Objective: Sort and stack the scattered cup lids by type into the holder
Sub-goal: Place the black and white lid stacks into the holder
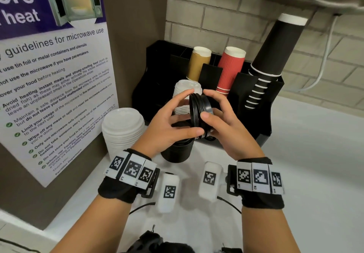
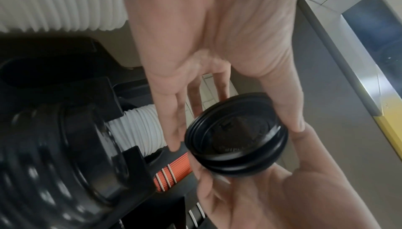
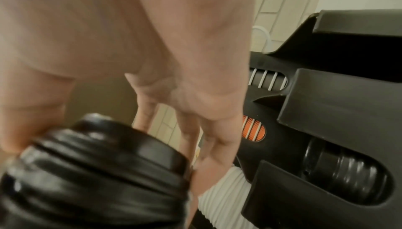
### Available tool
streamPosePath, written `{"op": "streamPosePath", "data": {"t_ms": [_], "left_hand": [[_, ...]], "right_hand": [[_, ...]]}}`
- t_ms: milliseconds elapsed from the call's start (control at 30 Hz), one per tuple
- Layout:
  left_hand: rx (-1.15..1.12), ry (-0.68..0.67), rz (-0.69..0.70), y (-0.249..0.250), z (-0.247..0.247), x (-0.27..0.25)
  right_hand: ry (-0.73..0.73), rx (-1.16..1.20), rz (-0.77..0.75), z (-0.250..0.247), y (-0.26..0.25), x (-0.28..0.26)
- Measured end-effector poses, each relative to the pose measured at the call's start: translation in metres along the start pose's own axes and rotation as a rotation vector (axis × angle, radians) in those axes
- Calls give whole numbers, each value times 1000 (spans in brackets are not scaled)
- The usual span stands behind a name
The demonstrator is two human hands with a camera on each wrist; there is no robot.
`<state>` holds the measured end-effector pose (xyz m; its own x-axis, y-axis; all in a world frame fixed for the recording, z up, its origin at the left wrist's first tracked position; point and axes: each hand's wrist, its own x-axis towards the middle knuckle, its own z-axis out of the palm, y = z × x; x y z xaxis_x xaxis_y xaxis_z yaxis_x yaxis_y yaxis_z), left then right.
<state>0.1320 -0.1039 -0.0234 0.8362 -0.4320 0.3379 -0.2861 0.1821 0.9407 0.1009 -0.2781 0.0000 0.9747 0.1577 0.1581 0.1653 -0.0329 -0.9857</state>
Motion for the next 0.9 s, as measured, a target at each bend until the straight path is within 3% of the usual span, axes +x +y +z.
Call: {"op": "streamPosePath", "data": {"t_ms": [433,900], "left_hand": [[-4,-9,30,4,9,-2],[7,6,7,0,7,0]], "right_hand": [[-32,-4,-21,-8,-7,-10],[67,-125,-112,-15,-2,-6]]}}
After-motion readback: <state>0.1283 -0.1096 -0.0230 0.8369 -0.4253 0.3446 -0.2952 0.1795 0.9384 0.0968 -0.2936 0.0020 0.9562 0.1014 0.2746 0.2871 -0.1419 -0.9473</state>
